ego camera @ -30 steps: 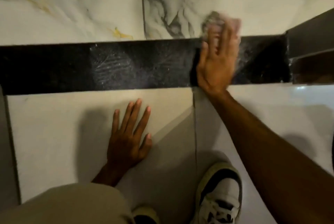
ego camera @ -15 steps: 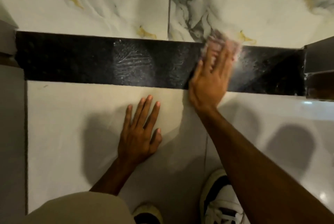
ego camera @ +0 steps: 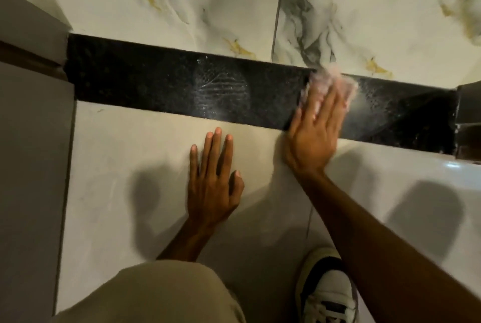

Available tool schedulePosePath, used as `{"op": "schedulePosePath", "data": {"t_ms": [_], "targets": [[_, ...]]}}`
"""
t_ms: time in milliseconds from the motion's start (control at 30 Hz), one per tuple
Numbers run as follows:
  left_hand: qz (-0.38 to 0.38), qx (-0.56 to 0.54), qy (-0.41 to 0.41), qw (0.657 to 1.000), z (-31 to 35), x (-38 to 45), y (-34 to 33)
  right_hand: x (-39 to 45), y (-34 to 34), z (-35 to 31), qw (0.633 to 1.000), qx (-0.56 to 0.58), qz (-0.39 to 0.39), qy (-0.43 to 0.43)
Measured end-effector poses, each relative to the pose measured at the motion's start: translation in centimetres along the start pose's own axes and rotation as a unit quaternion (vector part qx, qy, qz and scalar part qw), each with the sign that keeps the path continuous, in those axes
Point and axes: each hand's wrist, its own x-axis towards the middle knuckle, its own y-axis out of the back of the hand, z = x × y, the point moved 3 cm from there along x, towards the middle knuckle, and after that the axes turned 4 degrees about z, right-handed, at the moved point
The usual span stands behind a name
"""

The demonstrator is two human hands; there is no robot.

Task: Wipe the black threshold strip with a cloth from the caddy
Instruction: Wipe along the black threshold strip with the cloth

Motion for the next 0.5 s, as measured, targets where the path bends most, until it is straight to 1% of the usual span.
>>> {"op": "schedulePosePath", "data": {"t_ms": [33,67,133,167,200,233,300,333,400,433,500], "targets": [[0.010,0.003,0.012,1.000,0.0,0.1,0.1,1.3,-0.7,-2.4,0.999,0.026,-0.020,0.014],[0.018,0.012,0.033,0.999,-0.3,0.0,0.1,2.0,-1.3,-5.1,0.997,0.043,-0.041,0.059],[0.030,0.035,0.090,0.995,-0.8,-0.1,0.2,1.5,-1.8,-9.1,0.977,0.052,-0.072,0.196],[0.035,0.046,0.115,0.992,-1.0,-0.1,0.3,0.4,-1.8,-9.9,0.961,0.056,-0.086,0.258],[0.037,0.050,0.131,0.989,-1.1,-0.1,0.4,-1.3,-1.7,-9.4,0.948,0.054,-0.100,0.298],[0.035,0.046,0.137,0.989,-1.3,-0.1,0.7,-3.2,-1.0,-8.2,0.940,0.051,-0.107,0.320],[0.020,0.027,0.129,0.991,-2.2,-0.5,1.2,-7.0,0.4,-3.9,0.939,0.046,-0.104,0.326],[0.014,0.018,0.122,0.992,-2.8,-0.9,1.5,-8.0,1.1,-1.7,0.944,0.031,-0.103,0.313],[0.010,0.012,0.114,0.993,-4.7,-2.3,2.1,-7.8,1.6,1.5,0.959,-0.015,-0.115,0.257],[0.016,0.013,0.113,0.993,-5.9,-2.9,2.5,-6.7,1.6,2.0,0.966,-0.034,-0.109,0.234],[0.034,0.009,0.127,0.991,-7.9,-3.5,2.9,-3.7,1.0,0.6,0.978,-0.048,-0.084,0.186]]}}
